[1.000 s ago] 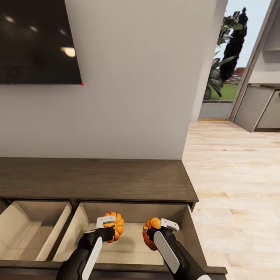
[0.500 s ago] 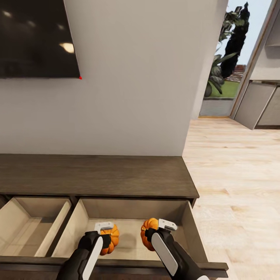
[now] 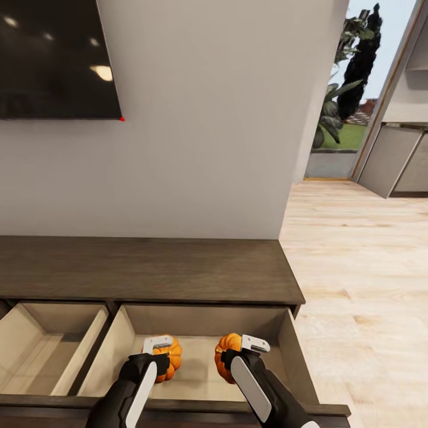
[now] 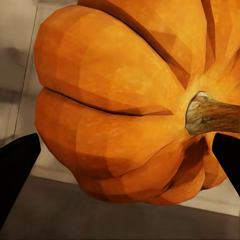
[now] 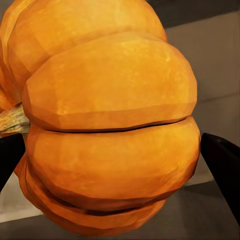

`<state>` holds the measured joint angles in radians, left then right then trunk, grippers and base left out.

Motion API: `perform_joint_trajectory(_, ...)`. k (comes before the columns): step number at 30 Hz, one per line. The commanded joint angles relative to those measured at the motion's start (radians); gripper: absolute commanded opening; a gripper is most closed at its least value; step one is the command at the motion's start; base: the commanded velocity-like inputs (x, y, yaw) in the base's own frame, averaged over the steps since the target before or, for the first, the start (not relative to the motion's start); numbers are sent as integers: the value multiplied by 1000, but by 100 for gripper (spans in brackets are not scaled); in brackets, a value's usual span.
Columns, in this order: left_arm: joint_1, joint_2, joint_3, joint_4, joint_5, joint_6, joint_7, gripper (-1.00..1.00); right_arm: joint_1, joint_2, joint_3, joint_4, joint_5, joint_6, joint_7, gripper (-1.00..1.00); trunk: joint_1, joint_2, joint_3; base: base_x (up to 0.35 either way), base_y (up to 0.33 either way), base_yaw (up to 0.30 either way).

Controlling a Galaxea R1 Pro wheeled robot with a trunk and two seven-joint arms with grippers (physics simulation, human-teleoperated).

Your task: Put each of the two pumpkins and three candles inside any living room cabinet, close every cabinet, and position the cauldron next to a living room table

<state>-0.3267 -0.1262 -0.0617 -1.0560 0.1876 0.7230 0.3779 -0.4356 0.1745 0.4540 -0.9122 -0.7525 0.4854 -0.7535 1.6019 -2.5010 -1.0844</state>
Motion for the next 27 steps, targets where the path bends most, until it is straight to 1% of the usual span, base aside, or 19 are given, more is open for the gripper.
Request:
perform_joint_trajectory(1,0,0,0,0,1,-1,0,-100,0,0,0,0,-1,-1,0,-100,0,0,0,68,0,0)
perform_joint_trajectory(9,0,-1,-3,0,1,-4,-1,-100,0,0,0,2,-1,1,0,-100,0,0,0,12,0,0)
perform_joint_trajectory(22,0,-1,-4,0,1,-6,-1,-100,0,0,0,3,-2,1,0,-100,6,-3,-50,0,0,0)
perform_joint_trajectory(27,0,-2,-4,-1,1,-7,-1,-100,0,0,0,4,-2,1,0,-100,6,-3,-50,0,0,0)
